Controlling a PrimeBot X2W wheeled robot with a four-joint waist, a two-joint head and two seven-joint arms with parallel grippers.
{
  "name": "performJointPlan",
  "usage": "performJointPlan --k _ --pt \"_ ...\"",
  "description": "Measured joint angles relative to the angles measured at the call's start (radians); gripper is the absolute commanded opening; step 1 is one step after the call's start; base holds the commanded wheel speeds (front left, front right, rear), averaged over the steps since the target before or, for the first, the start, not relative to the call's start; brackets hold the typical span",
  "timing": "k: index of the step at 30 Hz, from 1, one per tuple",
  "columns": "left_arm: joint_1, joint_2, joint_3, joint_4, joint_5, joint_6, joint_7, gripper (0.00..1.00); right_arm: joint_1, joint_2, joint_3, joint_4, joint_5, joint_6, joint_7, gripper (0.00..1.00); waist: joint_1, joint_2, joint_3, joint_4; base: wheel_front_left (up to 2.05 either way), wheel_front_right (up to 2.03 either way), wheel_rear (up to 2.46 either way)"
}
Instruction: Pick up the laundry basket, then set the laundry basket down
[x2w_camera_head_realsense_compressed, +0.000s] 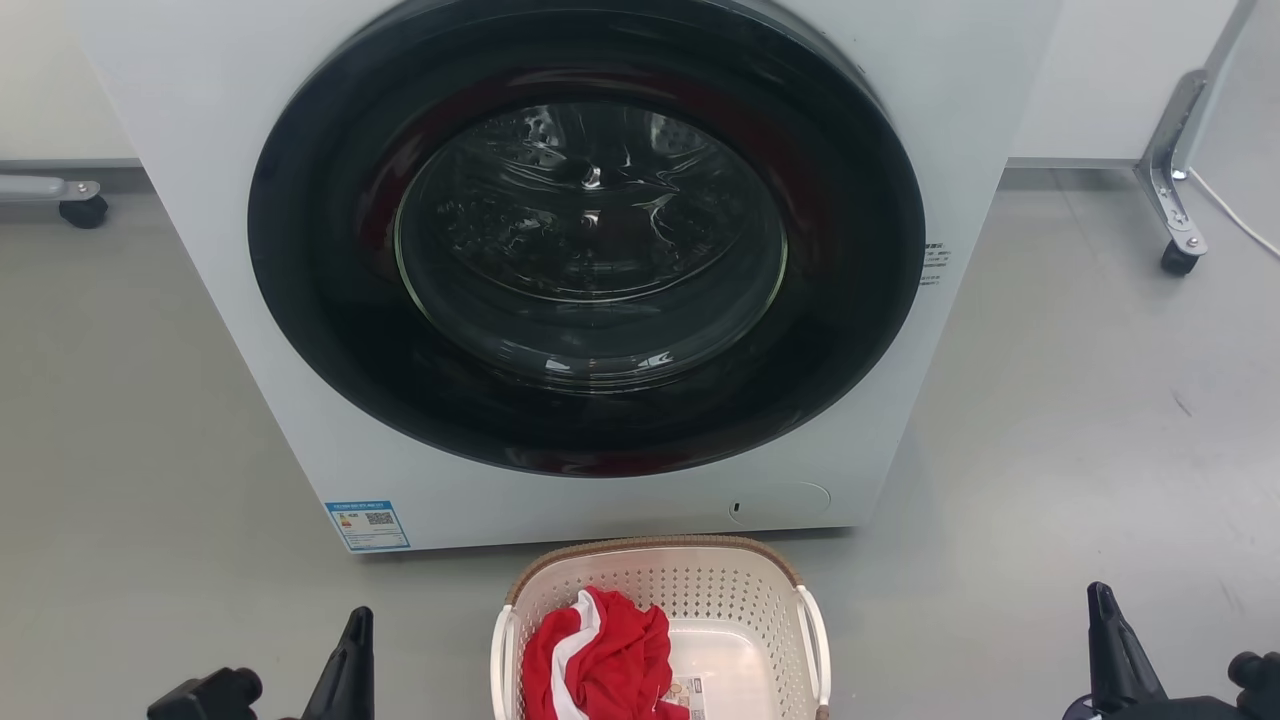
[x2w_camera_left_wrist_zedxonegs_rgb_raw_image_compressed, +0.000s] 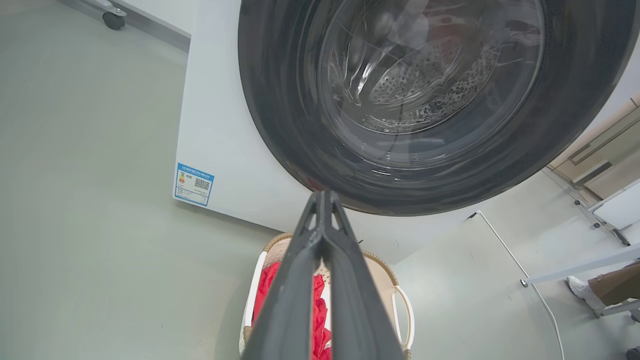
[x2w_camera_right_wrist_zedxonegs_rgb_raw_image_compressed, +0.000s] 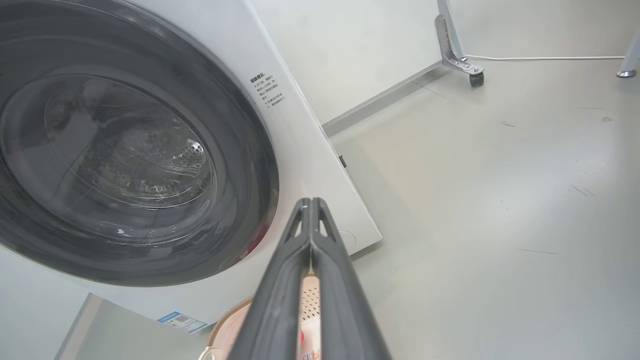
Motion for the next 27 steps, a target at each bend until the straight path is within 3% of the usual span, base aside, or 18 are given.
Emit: performJointPlan --k 27 --pt "-0.048 -0.042 0.114 0.046 -0.327 -0.070 0.085 0.00 -0.062 0.050 -0.093 0.068 0.348 0.066 0.096 0.00 0.0000 0.0000 0.004 -0.008 0.00 0.00 0.00"
